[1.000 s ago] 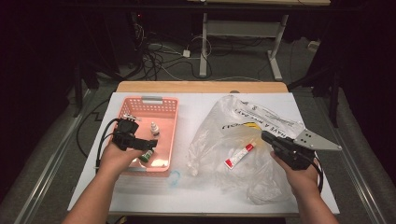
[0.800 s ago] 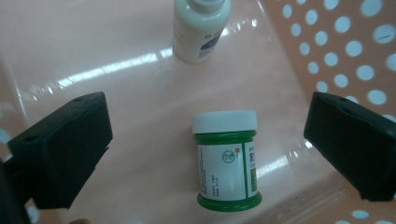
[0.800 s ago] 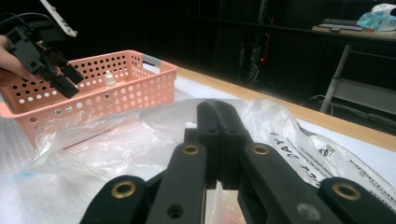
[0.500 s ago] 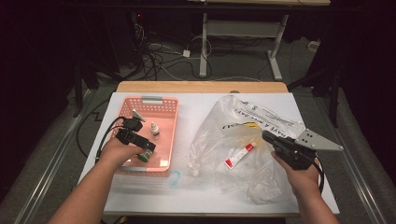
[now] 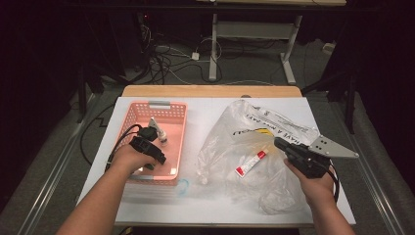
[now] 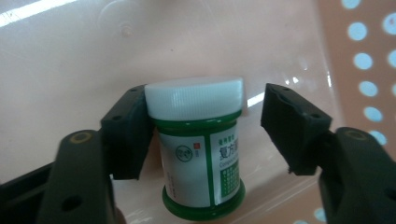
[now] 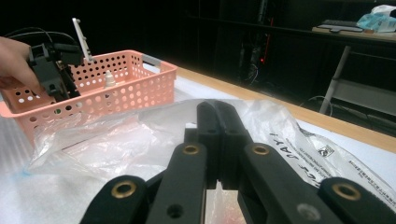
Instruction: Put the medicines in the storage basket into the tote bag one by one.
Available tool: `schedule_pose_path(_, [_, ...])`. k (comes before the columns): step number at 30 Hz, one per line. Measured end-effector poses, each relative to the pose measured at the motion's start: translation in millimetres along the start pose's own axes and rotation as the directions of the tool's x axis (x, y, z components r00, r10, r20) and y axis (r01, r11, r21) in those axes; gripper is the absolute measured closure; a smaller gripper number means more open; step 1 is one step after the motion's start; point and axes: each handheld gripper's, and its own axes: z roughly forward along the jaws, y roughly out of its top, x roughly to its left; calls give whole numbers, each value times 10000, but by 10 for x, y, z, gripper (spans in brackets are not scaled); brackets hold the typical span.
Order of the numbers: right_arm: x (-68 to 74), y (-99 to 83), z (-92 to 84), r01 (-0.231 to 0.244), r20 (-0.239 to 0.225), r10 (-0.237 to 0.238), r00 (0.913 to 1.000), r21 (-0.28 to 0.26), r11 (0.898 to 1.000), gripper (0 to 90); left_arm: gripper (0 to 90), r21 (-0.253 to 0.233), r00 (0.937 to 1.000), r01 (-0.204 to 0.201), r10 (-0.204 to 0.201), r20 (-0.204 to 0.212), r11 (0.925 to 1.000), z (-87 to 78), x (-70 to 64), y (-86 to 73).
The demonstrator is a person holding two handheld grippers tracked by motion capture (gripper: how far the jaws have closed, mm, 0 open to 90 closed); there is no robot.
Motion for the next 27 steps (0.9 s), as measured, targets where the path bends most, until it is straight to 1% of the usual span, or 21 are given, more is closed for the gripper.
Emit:
schedule_pose_path(3, [6, 3, -4, 26, -8, -26, 10000, -10, 10000, 900, 425, 65, 9998, -11, 12, -202, 10000, 9, -19, 16])
schedule_pose_path(5, [5, 5, -7, -16, 18, 16, 10000, -28, 10000, 900, 469, 54, 9995, -135, 136, -293, 9999, 10, -30, 17])
schedule_pose_path(9, [6, 4, -7, 57, 11, -57, 10000, -17, 10000, 900, 484, 56, 9991, -205, 207, -366, 9998, 11, -43, 14])
schedule_pose_path(13, [10, -2, -4, -22, -1, 22, 10000, 16, 10000, 900, 488, 28, 9984, -314, 315, -479, 9995, 10, -59, 11])
schedule_pose_path(14, [8, -3, -2, 2, -12, -2, 10000, 3, 10000, 900, 488, 15, 9984, -340, 340, -455, 9994, 8, -61, 10])
schedule_pose_path(16, [15, -5, -1, -74, 1, 74, 10000, 49, 10000, 900, 488, -91, 9982, -387, 383, -454, 9992, -2, -65, 4])
schedule_pose_path(20, [8, -6, 0, -46, -18, 46, 10000, 12, 10000, 900, 489, -406, 9976, -535, 516, -453, 9977, -39, -78, -16])
schedule_pose_path(21, [7, -5, 1, -27, -23, 27, 10000, -6, 10000, 900, 489, -535, 9970, -639, 614, -466, 9965, -49, -87, -23])
schedule_pose_path(22, [7, -5, -1, -20, -28, 20, 10000, 18, 10000, 900, 489, -687, 9953, -867, 835, -483, 9939, -61, -99, -30])
schedule_pose_path(23, [8, -5, 0, -22, -34, 22, 10000, 20, 10000, 900, 489, -800, 9940, -999, 960, -516, 9918, -71, -111, -40])
schedule_pose_path(27, [13, -2, 4, -37, -54, 37, 10000, 23, 10000, 900, 489, -1325, 9939, -1051, 997, -466, 9856, -111, -119, -89])
